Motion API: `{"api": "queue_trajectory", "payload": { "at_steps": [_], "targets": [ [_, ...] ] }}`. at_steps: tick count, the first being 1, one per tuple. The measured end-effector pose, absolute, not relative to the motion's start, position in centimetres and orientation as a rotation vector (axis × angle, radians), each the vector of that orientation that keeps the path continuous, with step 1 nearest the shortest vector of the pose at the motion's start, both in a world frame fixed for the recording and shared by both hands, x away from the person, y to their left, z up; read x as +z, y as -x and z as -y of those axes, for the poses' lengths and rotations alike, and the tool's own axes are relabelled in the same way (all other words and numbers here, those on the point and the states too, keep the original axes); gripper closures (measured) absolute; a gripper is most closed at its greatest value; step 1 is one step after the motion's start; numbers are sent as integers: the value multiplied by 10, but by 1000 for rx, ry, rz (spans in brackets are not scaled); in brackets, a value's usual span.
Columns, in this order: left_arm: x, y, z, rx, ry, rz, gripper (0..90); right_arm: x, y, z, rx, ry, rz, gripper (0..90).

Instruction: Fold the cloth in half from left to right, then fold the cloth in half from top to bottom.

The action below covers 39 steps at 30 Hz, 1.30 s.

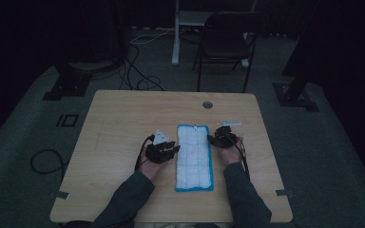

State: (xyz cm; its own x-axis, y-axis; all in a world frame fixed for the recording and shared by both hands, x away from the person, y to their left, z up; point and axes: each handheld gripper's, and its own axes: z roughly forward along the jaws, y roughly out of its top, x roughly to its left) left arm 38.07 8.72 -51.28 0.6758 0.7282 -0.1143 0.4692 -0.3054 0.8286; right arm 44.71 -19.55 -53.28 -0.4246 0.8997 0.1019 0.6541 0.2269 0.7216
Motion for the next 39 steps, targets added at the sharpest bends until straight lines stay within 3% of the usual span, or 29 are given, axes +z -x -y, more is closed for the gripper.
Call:
{"api": "queue_trajectory", "payload": {
  "at_steps": [16,39],
  "targets": [
    [-531,-415,-66,354,-1981,-1023,605,-532,-449,203,1015,-1474,-2143,564],
    [-540,-460,-62,369,-2009,-1211,594,-531,-467,184,996,-1468,-2143,581]
  ]
}}
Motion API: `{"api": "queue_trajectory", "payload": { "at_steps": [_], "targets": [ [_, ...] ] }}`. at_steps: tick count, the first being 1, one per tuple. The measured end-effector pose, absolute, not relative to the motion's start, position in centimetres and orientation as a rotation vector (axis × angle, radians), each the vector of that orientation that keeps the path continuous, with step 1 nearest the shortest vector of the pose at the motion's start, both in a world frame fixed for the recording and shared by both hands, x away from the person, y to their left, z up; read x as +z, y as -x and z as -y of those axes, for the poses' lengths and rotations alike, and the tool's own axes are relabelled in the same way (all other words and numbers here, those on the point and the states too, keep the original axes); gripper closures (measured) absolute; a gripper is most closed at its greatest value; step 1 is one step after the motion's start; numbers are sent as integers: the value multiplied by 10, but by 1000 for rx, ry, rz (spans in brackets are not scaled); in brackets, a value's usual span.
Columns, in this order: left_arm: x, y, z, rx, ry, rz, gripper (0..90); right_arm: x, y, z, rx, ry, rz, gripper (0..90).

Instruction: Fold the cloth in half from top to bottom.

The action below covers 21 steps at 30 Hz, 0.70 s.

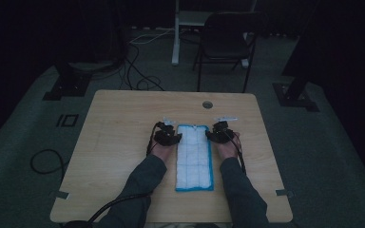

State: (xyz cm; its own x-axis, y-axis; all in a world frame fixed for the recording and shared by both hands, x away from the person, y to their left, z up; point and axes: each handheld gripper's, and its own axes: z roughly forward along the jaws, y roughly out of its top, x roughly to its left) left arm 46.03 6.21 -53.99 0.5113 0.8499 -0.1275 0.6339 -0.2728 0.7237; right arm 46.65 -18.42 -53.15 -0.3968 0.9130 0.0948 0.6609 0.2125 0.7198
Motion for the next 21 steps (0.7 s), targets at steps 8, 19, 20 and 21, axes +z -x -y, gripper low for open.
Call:
{"api": "queue_trajectory", "payload": {
  "at_steps": [8,19,20,21],
  "targets": [
    [-538,-467,-55,418,-2048,-1211,594,-538,-476,175,975,-1517,-2129,582],
    [-535,-475,-49,423,-2097,-1211,672,-535,-480,169,922,-1515,-2145,701],
    [-534,-477,-49,404,-2103,-1214,691,-535,-480,168,927,-1522,-2158,752],
    [-534,-477,-49,404,-2103,-1214,711,-535,-480,168,927,-1522,-2158,752]
  ]
}}
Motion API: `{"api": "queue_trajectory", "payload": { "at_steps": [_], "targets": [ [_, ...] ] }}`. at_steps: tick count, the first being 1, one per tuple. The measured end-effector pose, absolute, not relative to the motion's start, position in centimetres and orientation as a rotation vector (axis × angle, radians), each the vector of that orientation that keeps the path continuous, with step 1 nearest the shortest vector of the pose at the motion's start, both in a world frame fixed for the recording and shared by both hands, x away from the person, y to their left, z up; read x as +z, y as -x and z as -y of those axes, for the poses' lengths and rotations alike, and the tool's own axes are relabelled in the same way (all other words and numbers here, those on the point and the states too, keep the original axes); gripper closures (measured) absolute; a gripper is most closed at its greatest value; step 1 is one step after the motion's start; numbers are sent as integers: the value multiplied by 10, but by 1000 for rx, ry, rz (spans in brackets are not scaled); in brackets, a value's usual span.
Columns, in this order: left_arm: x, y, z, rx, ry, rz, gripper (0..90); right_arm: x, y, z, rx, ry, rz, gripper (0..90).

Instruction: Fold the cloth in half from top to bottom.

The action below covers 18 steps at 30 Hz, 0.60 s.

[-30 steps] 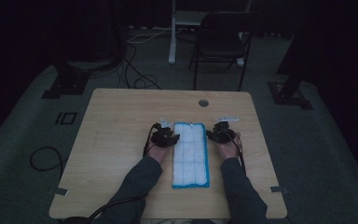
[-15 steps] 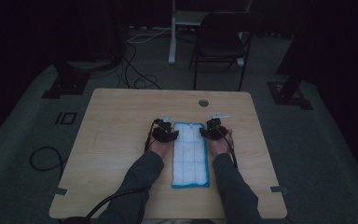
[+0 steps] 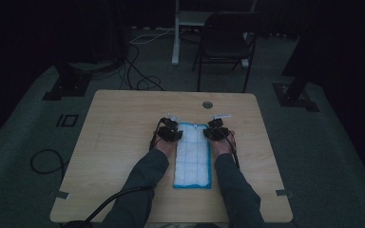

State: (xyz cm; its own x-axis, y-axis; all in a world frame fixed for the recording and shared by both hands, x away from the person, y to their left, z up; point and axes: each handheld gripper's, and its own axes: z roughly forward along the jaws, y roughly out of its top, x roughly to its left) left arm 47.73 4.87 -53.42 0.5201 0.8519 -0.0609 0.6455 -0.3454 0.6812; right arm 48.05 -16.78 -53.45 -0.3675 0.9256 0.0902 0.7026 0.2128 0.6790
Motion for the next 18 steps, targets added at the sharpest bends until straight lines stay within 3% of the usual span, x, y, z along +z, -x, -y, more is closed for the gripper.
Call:
{"api": "queue_trajectory", "payload": {
  "at_steps": [7,11,18],
  "targets": [
    [-533,-481,-48,309,-2072,-1254,841,-534,-486,175,1005,-1643,-2168,864],
    [-532,-484,-52,237,-2042,-1296,863,-535,-486,179,1055,-1689,-2157,872],
    [-529,-480,-52,256,-2043,-1264,868,-531,-482,181,1085,-1652,-2140,875]
  ]
}}
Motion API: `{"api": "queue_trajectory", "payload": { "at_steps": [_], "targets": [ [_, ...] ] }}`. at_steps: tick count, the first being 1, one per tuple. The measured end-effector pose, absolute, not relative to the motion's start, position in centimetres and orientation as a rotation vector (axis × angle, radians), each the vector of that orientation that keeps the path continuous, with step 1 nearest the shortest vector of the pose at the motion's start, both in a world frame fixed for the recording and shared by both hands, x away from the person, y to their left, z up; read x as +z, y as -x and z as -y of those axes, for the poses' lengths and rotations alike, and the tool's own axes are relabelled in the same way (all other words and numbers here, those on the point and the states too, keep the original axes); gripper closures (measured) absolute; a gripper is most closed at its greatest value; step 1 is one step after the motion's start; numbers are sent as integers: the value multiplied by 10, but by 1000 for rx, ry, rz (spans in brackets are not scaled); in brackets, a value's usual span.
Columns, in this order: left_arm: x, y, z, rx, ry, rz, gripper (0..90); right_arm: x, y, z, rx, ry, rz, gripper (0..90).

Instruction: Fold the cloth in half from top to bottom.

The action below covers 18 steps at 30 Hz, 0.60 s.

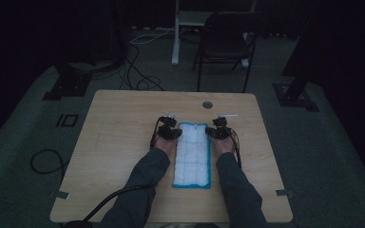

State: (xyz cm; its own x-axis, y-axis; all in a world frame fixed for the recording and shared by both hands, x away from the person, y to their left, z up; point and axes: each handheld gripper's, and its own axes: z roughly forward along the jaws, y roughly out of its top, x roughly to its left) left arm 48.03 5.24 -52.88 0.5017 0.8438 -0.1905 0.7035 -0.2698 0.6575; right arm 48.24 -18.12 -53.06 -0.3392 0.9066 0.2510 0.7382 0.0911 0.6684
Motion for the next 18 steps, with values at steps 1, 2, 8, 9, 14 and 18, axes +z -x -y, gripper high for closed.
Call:
{"api": "queue_trajectory", "payload": {
  "at_steps": [1,2,8,9,14,18],
  "targets": [
    [-528,-480,-53,256,-2037,-1259,868,-527,-481,182,1111,-1637,-2139,874],
    [-528,-480,-53,256,-2037,-1259,868,-527,-481,182,1111,-1637,-2139,874],
    [-522,-478,-55,241,-1999,-1248,869,-520,-480,187,1146,-1603,-2133,875],
    [-519,-478,-55,239,-1993,-1240,869,-518,-479,187,1150,-1600,-2128,874],
    [-513,-478,-57,238,-1979,-1222,869,-513,-477,190,1168,-1587,-2123,874],
    [-506,-478,-59,233,-1951,-1213,869,-506,-475,191,1185,-1564,-2113,875]
  ]
}}
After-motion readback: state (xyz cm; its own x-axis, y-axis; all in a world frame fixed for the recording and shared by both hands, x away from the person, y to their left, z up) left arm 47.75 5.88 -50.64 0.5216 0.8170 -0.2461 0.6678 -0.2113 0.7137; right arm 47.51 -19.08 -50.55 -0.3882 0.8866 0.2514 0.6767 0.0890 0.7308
